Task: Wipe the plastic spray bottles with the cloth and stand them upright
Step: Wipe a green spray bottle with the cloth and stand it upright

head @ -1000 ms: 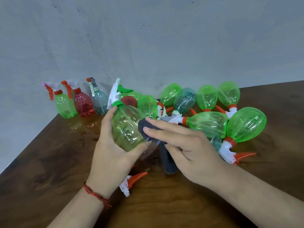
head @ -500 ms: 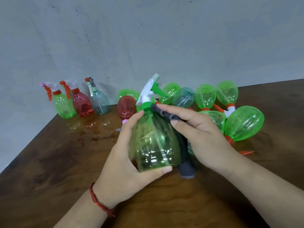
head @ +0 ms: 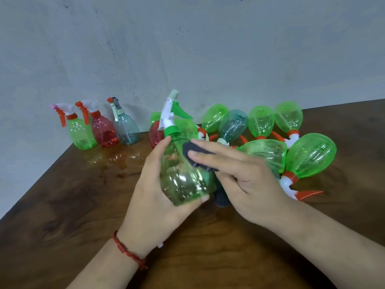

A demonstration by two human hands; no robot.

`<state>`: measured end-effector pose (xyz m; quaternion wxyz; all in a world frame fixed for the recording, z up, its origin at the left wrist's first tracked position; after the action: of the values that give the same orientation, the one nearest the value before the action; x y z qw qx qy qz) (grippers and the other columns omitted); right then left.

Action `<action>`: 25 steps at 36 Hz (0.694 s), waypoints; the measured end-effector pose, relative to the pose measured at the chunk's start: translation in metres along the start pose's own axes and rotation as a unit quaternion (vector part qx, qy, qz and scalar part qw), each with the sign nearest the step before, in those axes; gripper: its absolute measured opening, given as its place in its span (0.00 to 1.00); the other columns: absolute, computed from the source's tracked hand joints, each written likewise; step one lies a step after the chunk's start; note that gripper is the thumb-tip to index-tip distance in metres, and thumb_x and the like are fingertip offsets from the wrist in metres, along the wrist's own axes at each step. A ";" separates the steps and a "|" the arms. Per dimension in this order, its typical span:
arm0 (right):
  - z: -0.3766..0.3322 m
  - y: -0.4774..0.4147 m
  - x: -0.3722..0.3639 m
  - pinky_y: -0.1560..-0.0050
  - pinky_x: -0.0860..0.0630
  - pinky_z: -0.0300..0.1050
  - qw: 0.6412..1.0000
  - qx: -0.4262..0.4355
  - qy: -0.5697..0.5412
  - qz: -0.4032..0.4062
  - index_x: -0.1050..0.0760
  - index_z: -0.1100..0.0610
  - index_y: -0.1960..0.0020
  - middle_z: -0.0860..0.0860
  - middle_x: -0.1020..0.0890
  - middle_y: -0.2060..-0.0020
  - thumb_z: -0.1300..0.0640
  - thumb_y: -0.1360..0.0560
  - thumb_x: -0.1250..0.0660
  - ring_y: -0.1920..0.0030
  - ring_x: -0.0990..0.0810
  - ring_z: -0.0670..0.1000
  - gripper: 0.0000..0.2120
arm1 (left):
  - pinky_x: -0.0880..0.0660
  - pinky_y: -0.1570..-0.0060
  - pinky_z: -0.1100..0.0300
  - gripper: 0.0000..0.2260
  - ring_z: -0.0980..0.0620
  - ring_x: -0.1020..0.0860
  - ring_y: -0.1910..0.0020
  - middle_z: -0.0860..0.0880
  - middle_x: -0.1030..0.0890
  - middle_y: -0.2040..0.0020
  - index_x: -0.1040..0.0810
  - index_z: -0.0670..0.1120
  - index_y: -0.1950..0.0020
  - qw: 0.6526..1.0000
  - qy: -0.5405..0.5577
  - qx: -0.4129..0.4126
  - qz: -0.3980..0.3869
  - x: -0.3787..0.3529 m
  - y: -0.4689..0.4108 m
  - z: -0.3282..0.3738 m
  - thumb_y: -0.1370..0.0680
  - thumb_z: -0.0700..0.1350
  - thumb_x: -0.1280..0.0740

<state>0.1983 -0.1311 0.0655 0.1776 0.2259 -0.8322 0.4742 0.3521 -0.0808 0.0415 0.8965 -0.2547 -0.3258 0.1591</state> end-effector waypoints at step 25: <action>0.021 -0.003 0.006 0.28 0.31 0.32 0.967 -0.157 -0.193 0.056 0.18 0.48 0.32 0.36 0.18 0.34 0.71 0.16 0.40 0.29 0.24 0.38 0.24 | 0.26 0.30 0.65 0.52 0.56 0.23 0.27 0.62 0.24 0.27 0.36 0.52 0.18 0.994 0.097 -0.009 -0.042 -0.011 0.006 0.013 0.36 0.45 0.13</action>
<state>0.1933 -0.1521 0.0607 0.0202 0.2358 -0.9259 0.2944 0.3348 -0.0762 0.0411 0.9274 -0.2634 -0.2491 0.0927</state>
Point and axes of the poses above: each hand's wrist, its own y-axis away from the middle knuckle, its own x-axis out of the back of the hand, z = x × y, the point moved 10 cm from there along -y, towards the middle knuckle
